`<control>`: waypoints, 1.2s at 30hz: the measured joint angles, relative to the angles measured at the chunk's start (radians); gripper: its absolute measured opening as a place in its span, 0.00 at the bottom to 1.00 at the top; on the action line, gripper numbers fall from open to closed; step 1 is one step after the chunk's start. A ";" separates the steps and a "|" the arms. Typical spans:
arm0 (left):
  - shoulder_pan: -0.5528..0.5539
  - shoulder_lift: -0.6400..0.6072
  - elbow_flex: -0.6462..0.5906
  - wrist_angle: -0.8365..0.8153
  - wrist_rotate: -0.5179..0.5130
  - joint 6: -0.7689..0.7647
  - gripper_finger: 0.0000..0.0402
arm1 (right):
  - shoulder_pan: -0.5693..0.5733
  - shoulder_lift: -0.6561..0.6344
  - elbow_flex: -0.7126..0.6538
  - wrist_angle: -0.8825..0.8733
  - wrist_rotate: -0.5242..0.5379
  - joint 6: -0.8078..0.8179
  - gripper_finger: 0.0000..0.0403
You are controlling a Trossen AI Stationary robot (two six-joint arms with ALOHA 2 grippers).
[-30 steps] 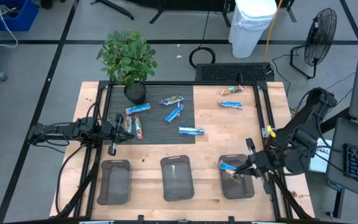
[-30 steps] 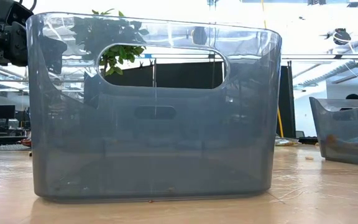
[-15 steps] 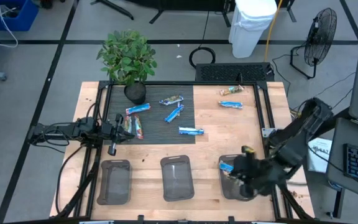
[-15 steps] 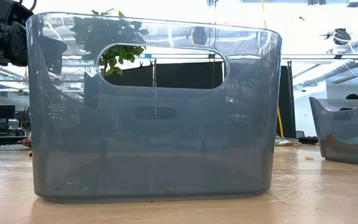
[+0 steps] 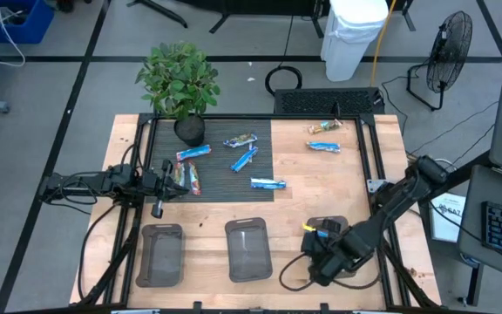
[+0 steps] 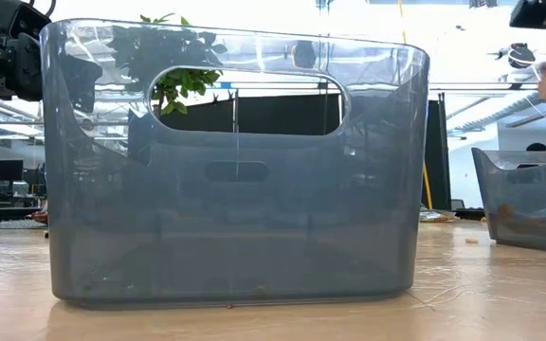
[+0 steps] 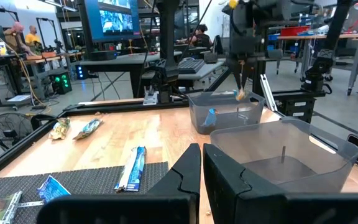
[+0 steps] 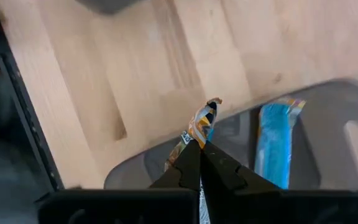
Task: Pick and place Granola Bars by type
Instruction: Put the yellow granola bar into the right black bin
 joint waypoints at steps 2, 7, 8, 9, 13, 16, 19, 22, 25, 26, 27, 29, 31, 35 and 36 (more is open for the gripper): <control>0.000 0.000 0.000 0.000 0.000 0.000 0.06 | 0.000 0.016 0.000 -0.003 -0.023 0.006 0.00; 0.000 0.000 0.000 0.000 0.000 0.000 0.06 | 0.000 0.024 0.000 -0.005 -0.039 0.010 0.00; 0.000 0.000 0.000 0.000 0.000 0.000 0.06 | 0.000 0.024 0.000 -0.006 -0.036 0.009 0.00; 0.000 0.000 0.000 0.000 0.000 0.000 0.06 | 0.000 0.024 0.000 -0.008 -0.033 0.007 0.00; 0.000 0.000 0.000 0.000 0.000 0.000 0.06 | -0.009 0.024 0.000 -0.023 -0.008 0.002 0.00; 0.000 0.000 0.000 0.000 0.000 0.000 0.06 | -0.023 0.024 0.000 -0.056 0.020 0.002 0.00; 0.000 0.000 0.000 0.000 0.000 0.000 0.06 | -0.041 0.023 -0.014 -0.073 0.023 0.002 0.00; 0.000 0.000 0.000 0.000 0.000 0.000 0.06 | -0.058 0.025 -0.050 -0.072 0.013 -0.010 0.00; 0.000 0.000 0.000 0.000 0.000 0.000 0.06 | -0.077 0.024 -0.089 -0.066 -0.018 -0.023 0.00; 0.000 0.000 0.000 0.000 0.000 0.000 0.06 | -0.084 0.024 -0.099 -0.057 -0.034 -0.024 0.00; 0.000 0.000 0.000 0.000 0.000 0.000 0.06 | -0.089 0.025 -0.109 -0.049 -0.043 -0.024 0.00; 0.000 0.000 0.000 0.000 0.000 0.000 0.06 | -0.098 0.024 -0.121 -0.035 -0.062 -0.030 0.00; 0.000 0.000 0.000 0.000 0.000 0.000 0.06 | -0.103 0.024 -0.129 -0.027 -0.064 -0.048 0.00; 0.000 0.000 0.000 0.000 0.000 0.000 0.06 | -0.112 0.024 -0.133 -0.017 -0.063 -0.070 0.00; 0.000 0.000 0.000 0.000 0.000 0.000 0.06 | -0.113 0.024 -0.133 -0.017 -0.063 -0.073 0.00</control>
